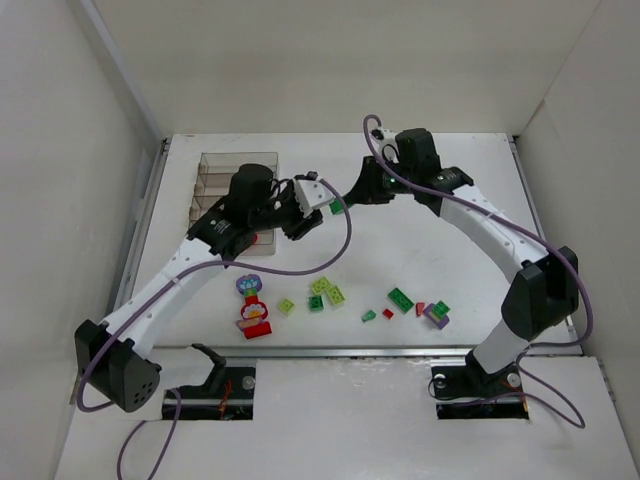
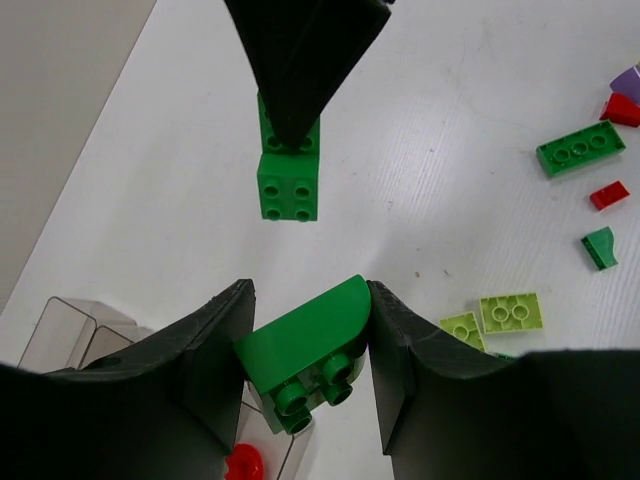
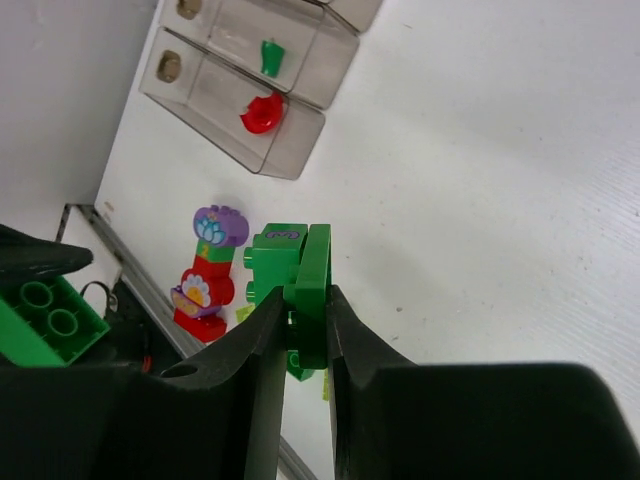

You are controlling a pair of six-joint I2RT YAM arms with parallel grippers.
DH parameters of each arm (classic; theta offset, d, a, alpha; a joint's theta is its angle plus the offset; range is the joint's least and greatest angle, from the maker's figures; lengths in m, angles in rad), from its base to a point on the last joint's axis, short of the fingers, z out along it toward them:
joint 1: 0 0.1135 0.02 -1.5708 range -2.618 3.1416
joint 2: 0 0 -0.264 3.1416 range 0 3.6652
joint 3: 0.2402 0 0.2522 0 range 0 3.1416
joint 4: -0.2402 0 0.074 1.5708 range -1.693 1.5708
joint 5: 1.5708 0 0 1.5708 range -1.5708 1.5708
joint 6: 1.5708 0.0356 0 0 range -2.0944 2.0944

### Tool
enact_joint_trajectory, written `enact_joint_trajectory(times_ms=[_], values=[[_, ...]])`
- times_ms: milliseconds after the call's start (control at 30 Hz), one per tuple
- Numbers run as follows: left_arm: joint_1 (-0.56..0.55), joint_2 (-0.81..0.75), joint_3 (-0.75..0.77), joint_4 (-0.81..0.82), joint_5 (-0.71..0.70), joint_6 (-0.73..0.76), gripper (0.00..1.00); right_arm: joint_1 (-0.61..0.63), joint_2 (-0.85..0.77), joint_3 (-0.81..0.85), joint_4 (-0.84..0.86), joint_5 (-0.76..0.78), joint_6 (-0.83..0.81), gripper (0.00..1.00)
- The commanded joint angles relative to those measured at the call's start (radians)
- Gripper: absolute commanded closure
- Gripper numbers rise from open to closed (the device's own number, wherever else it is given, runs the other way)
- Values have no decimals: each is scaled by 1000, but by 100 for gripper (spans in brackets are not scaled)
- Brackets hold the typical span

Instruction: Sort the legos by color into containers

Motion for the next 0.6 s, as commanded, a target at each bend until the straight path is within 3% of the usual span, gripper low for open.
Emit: enact_joint_trajectory(times_ms=[0, 267, 567], values=[[39, -31, -16, 10, -17, -34, 100, 2, -7, -4, 3, 27, 14, 100], [209, 114, 40, 36, -80, -173, 100, -8, 18, -1, 31, 17, -4, 100], [478, 522, 287, -11, -92, -235, 100, -17, 126, 136, -30, -5, -87, 100]])
